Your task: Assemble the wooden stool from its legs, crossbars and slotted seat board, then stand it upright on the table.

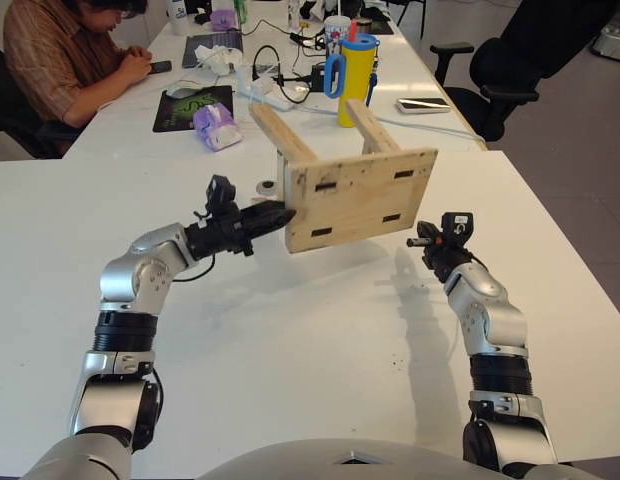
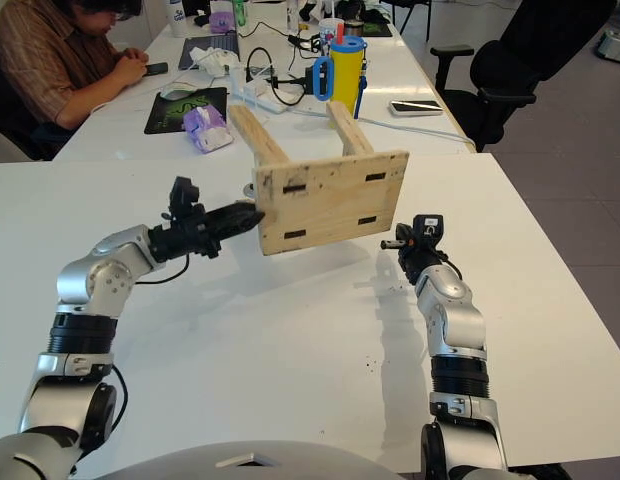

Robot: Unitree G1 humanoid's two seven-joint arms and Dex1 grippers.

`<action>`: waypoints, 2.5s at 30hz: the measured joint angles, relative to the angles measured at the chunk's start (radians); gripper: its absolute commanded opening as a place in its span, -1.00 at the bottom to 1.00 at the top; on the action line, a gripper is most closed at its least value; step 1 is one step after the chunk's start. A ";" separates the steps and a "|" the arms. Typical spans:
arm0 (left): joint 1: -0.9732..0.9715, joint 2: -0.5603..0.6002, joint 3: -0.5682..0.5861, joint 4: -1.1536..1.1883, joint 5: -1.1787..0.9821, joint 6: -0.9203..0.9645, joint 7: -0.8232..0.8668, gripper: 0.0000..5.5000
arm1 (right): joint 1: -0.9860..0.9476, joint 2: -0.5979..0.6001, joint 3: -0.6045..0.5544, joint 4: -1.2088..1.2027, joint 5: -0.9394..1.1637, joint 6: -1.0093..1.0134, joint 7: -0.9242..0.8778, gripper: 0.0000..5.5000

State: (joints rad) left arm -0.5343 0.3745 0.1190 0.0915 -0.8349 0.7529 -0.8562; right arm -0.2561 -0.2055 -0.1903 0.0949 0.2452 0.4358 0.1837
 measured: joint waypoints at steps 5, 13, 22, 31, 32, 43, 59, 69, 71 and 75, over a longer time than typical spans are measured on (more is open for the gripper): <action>-0.167 -0.096 0.161 0.021 -0.296 0.100 0.386 -0.52 | 0.002 0.020 0.000 0.000 0.000 0.000 -0.019 -1.00; -0.372 -0.165 0.416 0.081 -0.494 -0.065 0.979 -0.86 | 0.013 0.030 0.000 0.000 0.000 0.000 -0.039 -1.00; -0.068 -0.142 0.455 0.251 -0.276 -0.177 1.061 -0.98 | 0.006 0.287 0.157 -0.103 0.312 0.391 0.053 -1.00; 0.111 -0.035 0.379 -0.068 -0.126 -0.214 0.862 -0.98 | 0.034 0.133 0.135 -0.255 0.232 0.390 0.004 -1.00; 0.113 -0.034 0.366 -0.116 -0.105 -0.221 0.859 -0.98 | 0.038 0.112 0.141 -0.259 0.207 0.371 0.005 -1.00; 0.304 0.229 0.415 -0.327 0.408 -0.454 0.840 -0.98 | 0.188 0.083 0.281 -0.407 0.129 0.286 0.040 -1.00; 0.805 0.116 0.023 -0.138 0.762 -0.753 0.526 -0.98 | 0.194 0.089 0.410 -0.377 -0.010 0.197 0.017 -1.00; 0.674 0.000 -0.039 -0.145 0.810 -0.643 0.619 -0.98 | 0.064 0.087 0.446 -0.140 -0.103 0.015 0.085 -1.00; 0.634 -0.019 -0.057 -0.138 0.830 -0.635 0.628 -0.98 | 0.065 0.071 0.430 -0.142 -0.109 0.014 0.087 -1.00; 0.591 -0.055 -0.081 -0.105 0.858 -0.635 0.653 -0.98 | 0.065 0.061 0.409 -0.144 -0.113 0.017 0.087 -1.00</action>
State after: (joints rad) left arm 0.0563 0.3196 0.0384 -0.0134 0.0230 0.1183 -0.2029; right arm -0.1912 -0.1445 0.2183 -0.0492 0.1320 0.4528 0.2707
